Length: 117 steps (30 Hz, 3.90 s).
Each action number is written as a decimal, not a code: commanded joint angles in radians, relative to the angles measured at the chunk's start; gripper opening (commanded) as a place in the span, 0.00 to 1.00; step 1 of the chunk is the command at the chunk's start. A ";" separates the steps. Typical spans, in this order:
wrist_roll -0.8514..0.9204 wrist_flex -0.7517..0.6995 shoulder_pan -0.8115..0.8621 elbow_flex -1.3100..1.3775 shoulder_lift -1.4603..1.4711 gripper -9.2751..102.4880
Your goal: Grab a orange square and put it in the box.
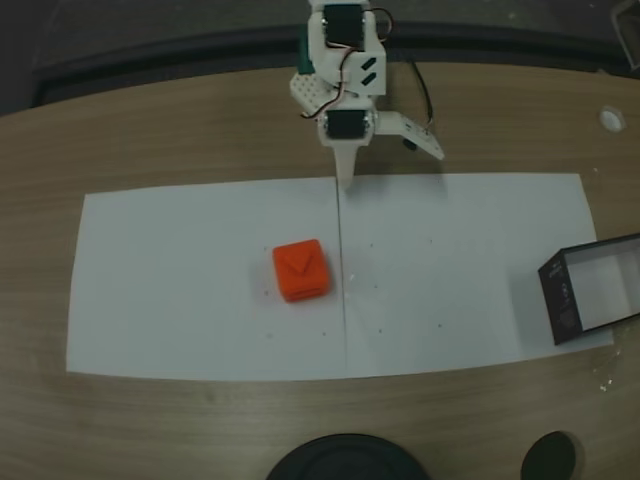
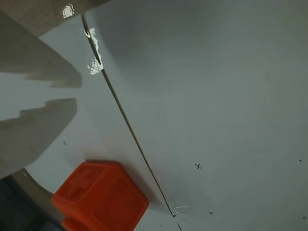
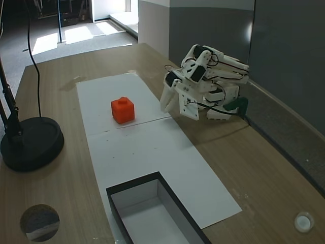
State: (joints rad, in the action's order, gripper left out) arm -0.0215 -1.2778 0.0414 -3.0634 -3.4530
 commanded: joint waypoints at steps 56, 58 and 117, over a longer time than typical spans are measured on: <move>-0.003 0.273 0.098 0.670 0.914 0.40; -0.003 0.232 0.098 0.775 1.094 0.40; 0.063 -0.259 -0.272 2.200 1.824 0.10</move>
State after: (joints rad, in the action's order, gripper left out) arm 0.0430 -1.5110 -0.1411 -1.1351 -1.5340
